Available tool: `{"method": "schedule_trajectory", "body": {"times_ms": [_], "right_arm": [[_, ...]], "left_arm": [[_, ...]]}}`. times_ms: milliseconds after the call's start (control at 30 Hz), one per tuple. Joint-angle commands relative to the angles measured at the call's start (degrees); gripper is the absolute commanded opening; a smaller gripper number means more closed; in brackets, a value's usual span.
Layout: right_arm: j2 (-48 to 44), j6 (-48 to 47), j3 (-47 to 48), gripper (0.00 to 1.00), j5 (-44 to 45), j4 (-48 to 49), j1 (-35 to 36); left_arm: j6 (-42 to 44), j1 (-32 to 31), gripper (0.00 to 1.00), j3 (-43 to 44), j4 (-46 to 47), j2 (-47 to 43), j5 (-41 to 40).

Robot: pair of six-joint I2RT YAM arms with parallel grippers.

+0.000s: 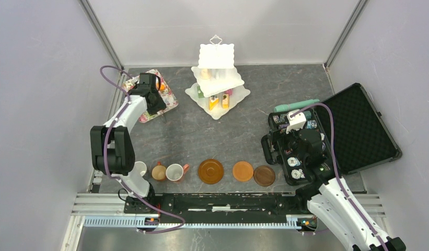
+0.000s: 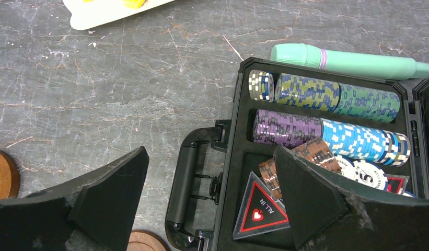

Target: Serve the afternoon tea

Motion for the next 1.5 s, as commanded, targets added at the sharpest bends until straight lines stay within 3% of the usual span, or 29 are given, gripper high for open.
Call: {"method": "schedule_trajectory", "body": {"times_ms": [0, 200, 467, 667, 1100, 1467], "right_arm": [[-0.67, 0.52, -0.22, 0.98, 0.01, 1.72, 0.22], [-0.48, 0.47, -0.06, 0.98, 0.0, 1.76, 0.26], [-0.38, 0.34, 0.06, 0.98, 0.41, 1.68, 0.17], [-0.36, 0.27, 0.04, 0.98, 0.83, 1.49, 0.22], [-0.38, 0.29, 0.05, 0.98, 1.58, 1.37, 0.22], [-0.35, 0.23, 0.04, 0.98, 1.88, 1.23, 0.22]], "left_arm": [[3.56, 0.09, 0.18, 4.7, -4.75, -5.78, 7.82], [9.93, -0.46, 0.17, 4.89, -10.74, -13.52, 17.76], [16.74, -7.82, 0.2, 5.02, -18.12, -24.99, 18.8], [15.8, -13.85, 0.2, 8.13, -20.65, -26.02, 20.65], [14.53, -28.02, 0.2, 20.74, -17.69, -11.9, 17.95], [16.36, -31.41, 0.19, 33.2, -17.43, 3.87, 19.08]]}}
